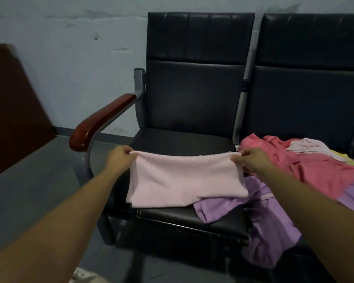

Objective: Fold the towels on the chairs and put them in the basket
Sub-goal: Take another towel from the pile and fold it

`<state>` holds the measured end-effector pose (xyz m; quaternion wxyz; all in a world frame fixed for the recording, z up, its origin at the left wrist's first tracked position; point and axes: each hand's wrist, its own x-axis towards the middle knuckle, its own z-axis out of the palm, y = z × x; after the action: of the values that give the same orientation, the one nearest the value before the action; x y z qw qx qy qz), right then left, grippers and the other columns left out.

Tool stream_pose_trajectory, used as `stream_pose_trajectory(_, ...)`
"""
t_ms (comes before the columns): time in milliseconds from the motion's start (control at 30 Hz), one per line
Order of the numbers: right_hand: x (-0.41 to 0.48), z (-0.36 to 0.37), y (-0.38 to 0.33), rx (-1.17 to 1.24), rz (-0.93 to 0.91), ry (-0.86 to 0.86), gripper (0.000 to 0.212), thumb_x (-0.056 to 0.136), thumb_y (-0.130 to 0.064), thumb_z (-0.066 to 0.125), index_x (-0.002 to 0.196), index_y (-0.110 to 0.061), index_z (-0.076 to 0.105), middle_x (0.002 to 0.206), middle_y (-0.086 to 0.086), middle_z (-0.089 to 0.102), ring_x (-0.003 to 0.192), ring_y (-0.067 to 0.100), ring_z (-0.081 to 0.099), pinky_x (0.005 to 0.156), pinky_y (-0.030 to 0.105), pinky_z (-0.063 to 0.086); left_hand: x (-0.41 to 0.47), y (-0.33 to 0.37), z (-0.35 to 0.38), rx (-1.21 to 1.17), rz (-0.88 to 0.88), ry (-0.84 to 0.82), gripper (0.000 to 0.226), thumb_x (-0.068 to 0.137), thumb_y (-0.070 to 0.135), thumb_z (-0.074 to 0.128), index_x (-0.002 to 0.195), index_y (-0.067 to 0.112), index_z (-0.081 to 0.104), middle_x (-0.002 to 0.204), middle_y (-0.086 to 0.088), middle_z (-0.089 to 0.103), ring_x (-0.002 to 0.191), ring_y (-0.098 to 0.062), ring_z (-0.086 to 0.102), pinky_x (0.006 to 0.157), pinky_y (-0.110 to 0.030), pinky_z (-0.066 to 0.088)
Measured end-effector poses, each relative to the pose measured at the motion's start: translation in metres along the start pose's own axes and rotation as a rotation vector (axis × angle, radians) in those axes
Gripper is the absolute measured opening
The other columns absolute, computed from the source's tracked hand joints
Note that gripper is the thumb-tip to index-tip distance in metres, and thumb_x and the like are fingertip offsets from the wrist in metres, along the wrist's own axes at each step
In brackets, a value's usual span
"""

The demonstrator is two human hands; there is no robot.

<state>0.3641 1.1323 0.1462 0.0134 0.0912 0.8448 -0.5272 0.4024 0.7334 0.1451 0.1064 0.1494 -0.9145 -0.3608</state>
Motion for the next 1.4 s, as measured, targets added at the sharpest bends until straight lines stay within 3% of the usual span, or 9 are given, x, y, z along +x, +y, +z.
stream_pose_trajectory(167, 0.049, 0.035, 0.003, -0.211, -0.052, 0.038, 0.018, 0.086, -0.012, 0.075, 0.089, 0.003, 0.067, 0.072, 0.011, 0.055, 0.066, 0.023, 0.051, 0.056, 0.027, 0.041, 0.033, -0.021, 0.037, -0.038, -0.188, 0.026, 0.023, 0.094, 0.011, 0.057, 0.112, 0.005, 0.071, 0.115, -0.018, 0.069, 0.106, -0.036, 0.063, 0.089, -0.038, 0.05)
stream_pose_trajectory(300, 0.052, 0.077, 0.017, -0.57, -0.138, 0.152, 0.033, 0.085, -0.016, 0.064, 0.115, -0.001, 0.061, 0.113, 0.022, 0.063, 0.104, 0.041, 0.06, 0.09, 0.043, 0.05, 0.036, -0.04, 0.057, 0.047, -0.243, -0.053, 0.043, 0.092, 0.03, 0.063, 0.121, -0.002, 0.058, 0.119, -0.018, 0.064, 0.107, -0.037, 0.061, 0.085, -0.038, 0.051)
stream_pose_trajectory(467, 0.002, 0.142, 0.007, -0.644, -0.453, -0.165, 0.043, 0.095, -0.037, 0.052, 0.128, -0.009, 0.056, 0.132, 0.015, 0.053, 0.123, 0.034, 0.051, 0.105, 0.042, 0.041, 0.031, -0.04, 0.058, 0.182, -0.347, -0.143, 0.084, 0.074, 0.067, 0.065, 0.123, -0.001, 0.058, 0.121, -0.018, 0.063, 0.108, -0.038, 0.061, 0.093, -0.048, 0.053)
stream_pose_trajectory(600, -0.023, 0.169, 0.012, -0.956, -0.403, -0.35, 0.059, 0.1, -0.053, 0.036, 0.143, -0.013, 0.041, 0.157, 0.021, 0.029, 0.145, 0.034, 0.027, 0.119, 0.047, 0.021, 0.011, -0.018, 0.056, 0.365, -0.356, -0.334, 0.06, 0.086, 0.049, 0.073, 0.124, 0.004, 0.061, 0.122, -0.011, 0.062, 0.115, -0.031, 0.061, 0.09, -0.036, 0.05)
stream_pose_trajectory(733, -0.039, 0.167, 0.011, -1.072, -0.331, -0.327, 0.067, 0.101, -0.058, 0.026, 0.155, -0.019, 0.021, 0.165, 0.018, 0.008, 0.152, 0.037, 0.007, 0.122, 0.056, 0.005, 0.001, -0.023, 0.062, 0.349, -0.362, -0.33, 0.059, 0.089, 0.04, 0.072, 0.133, 0.004, 0.055, 0.134, -0.013, 0.059, 0.122, -0.031, 0.057, 0.104, -0.041, 0.047)
stream_pose_trajectory(1033, -0.025, 0.188, 0.005, -0.963, -0.298, -0.386, 0.073, 0.1, -0.062, 0.023, 0.16, -0.024, 0.005, 0.166, 0.014, -0.009, 0.153, 0.034, -0.008, 0.122, 0.053, -0.003, 0.006, -0.008, 0.051, 0.099, -0.154, -0.002, 0.038, 0.101, 0.031, 0.051, 0.132, 0.01, 0.051, 0.127, -0.014, 0.06, 0.112, -0.035, 0.058, 0.086, -0.04, 0.046)
stream_pose_trajectory(1200, -0.025, 0.201, 0.008, -0.894, -0.332, -0.366, 0.07, 0.102, -0.056, 0.028, 0.159, -0.021, 0.01, 0.166, 0.016, -0.004, 0.153, 0.034, -0.005, 0.122, 0.052, -0.004, 0.004, -0.018, 0.039, 0.15, -0.208, -0.093, 0.032, 0.089, 0.011, 0.06, 0.121, 0.006, 0.057, 0.116, -0.015, 0.063, 0.093, -0.027, 0.057, 0.075, -0.035, 0.046)
stream_pose_trajectory(1300, -0.024, 0.189, 0.007, -0.611, -0.391, -0.335, 0.057, 0.102, -0.044, 0.043, 0.148, -0.011, 0.039, 0.157, 0.016, 0.033, 0.146, 0.028, 0.027, 0.119, 0.035, 0.017, -0.001, -0.014, 0.036, 0.117, -0.155, -0.07, 0.041, 0.088, 0.007, 0.06, 0.129, 0.008, 0.057, 0.12, -0.014, 0.064, 0.092, -0.024, 0.055, 0.075, -0.033, 0.046)
stream_pose_trajectory(1400, -0.027, 0.177, -0.008, -0.033, -0.279, -0.234, 0.028, 0.101, -0.03, 0.052, 0.113, -0.009, 0.066, 0.118, 0.009, 0.066, 0.109, 0.024, 0.062, 0.093, 0.026, 0.043, -0.004, 0.019, 0.039, 0.055, -0.055, -0.069, 0.04, 0.091, 0.011, 0.062, 0.131, 0.013, 0.056, 0.116, -0.007, 0.061, 0.091, -0.021, 0.053, 0.069, -0.029, 0.046)
